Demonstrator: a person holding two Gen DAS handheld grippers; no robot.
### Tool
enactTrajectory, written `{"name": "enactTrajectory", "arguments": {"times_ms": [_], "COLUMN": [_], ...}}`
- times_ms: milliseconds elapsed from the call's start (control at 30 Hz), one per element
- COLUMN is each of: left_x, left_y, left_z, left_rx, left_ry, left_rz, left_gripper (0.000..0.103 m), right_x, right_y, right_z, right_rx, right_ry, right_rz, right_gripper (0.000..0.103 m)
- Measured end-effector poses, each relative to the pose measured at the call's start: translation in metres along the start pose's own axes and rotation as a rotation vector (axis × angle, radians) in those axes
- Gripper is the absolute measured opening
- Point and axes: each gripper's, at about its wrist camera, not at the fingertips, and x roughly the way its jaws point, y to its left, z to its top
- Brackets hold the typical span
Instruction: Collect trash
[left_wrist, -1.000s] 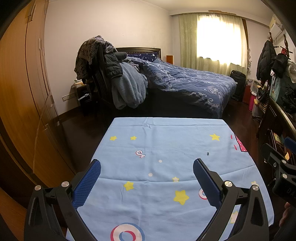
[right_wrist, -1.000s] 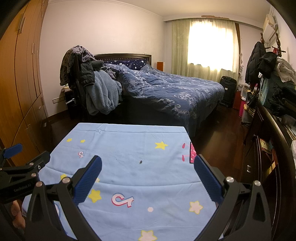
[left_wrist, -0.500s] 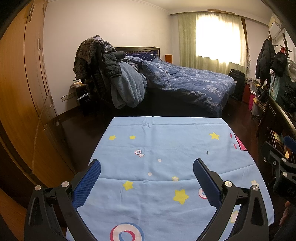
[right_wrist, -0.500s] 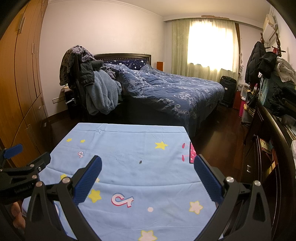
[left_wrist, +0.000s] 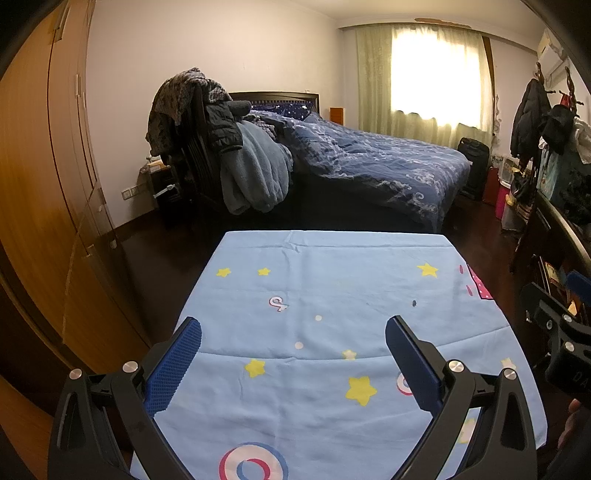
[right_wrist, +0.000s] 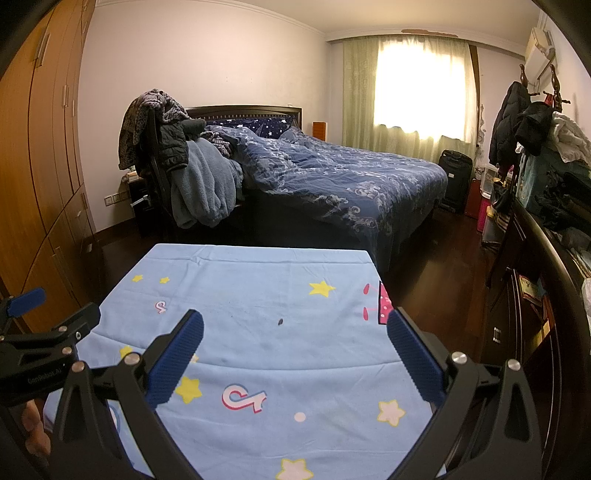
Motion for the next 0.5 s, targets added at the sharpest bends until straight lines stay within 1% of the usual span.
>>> {"name": "enactTrajectory", "arguments": {"times_ms": [500], "left_x": [0.0012], "left_y": [0.0013], "left_z": [-0.0018], "left_rx": [0.007], "left_ry": [-0.001], "left_rz": [0.008], "left_gripper": [0.099], "right_x": [-0.0005], "right_y": [-0.0009], "right_z": [0.0004], "right_rx": [-0.002], "right_ry": [0.0], "right_rz": [0.002], "right_gripper": [0.1]}}
